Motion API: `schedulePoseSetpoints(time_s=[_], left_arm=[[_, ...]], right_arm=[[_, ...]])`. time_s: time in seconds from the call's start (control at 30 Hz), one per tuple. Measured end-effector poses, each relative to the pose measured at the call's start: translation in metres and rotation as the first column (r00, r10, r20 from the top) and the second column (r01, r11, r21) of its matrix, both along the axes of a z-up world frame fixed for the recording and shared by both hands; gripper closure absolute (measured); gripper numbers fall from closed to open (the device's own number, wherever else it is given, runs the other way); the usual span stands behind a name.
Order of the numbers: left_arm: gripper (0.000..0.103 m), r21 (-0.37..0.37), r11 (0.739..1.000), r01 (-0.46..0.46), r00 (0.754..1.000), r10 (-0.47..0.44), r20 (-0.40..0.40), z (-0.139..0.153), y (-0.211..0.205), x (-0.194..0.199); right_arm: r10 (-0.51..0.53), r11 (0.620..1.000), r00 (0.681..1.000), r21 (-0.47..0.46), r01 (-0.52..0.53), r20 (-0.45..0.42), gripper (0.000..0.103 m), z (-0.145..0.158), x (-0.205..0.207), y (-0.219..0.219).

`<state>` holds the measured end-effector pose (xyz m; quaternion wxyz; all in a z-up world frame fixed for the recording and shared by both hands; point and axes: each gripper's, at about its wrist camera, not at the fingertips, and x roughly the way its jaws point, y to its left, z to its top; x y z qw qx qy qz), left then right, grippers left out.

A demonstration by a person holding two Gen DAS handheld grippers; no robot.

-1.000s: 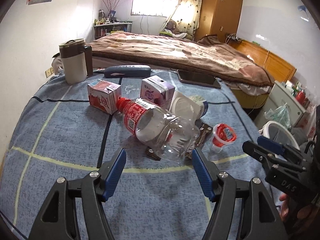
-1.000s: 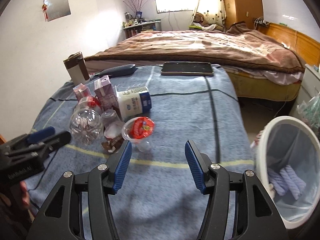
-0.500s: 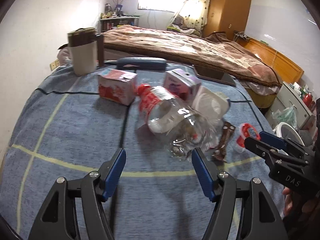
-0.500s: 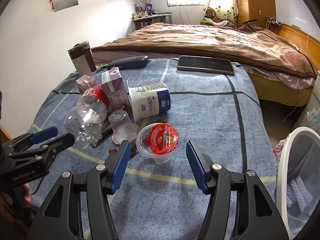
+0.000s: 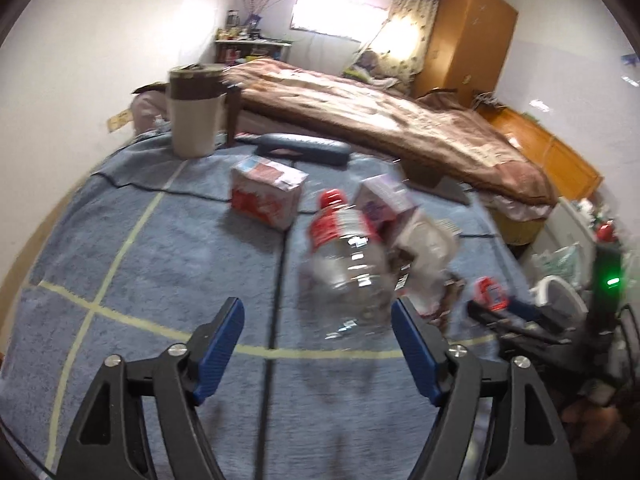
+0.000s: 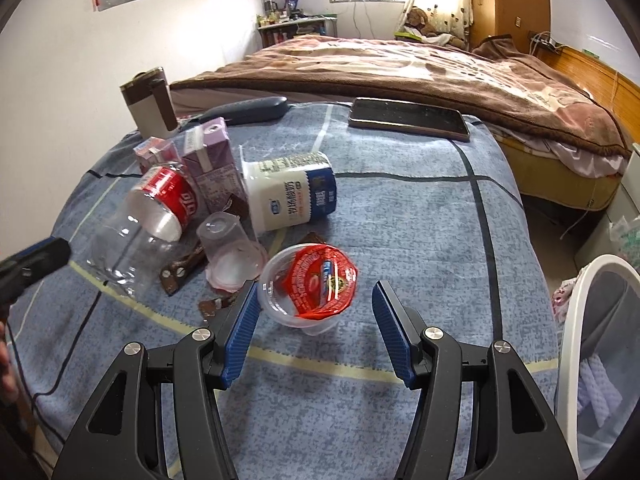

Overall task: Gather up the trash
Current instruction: 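Move both open tools back toward the bottles and yogurt cup on the table, then grasp the red-labelled plastic bottle with the left tool while the right tool grasps the red-lidded plastic cup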

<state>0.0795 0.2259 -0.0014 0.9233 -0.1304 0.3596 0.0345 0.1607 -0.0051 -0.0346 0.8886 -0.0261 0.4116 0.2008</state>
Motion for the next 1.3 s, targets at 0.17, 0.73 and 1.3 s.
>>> schedulePoseSetpoints(time_s=[0.17, 0.73, 1.3], left_arm=[[0.023, 0.029, 0.999, 0.027, 1.000, -0.027, -0.010, 0.003, -0.014, 0.023], [0.023, 0.041, 0.999, 0.033, 0.991, -0.028, -0.131, -0.022, -0.017, 0.085], [0.039, 0.023, 0.999, 0.028, 0.990, -0.025, -0.140, -0.027, -0.016, 0.088]], right_arm=[[-0.017, 1.000, 1.000, 0.000, 0.017, 0.007, 0.043, 0.001, 0.002, -0.001], [-0.031, 0.999, 1.000, 0.010, 0.031, -0.003, 0.047, -0.004, 0.015, -0.004], [-0.037, 0.999, 0.999, 0.009, 0.037, 0.001, 0.070, -0.004, 0.016, -0.006]])
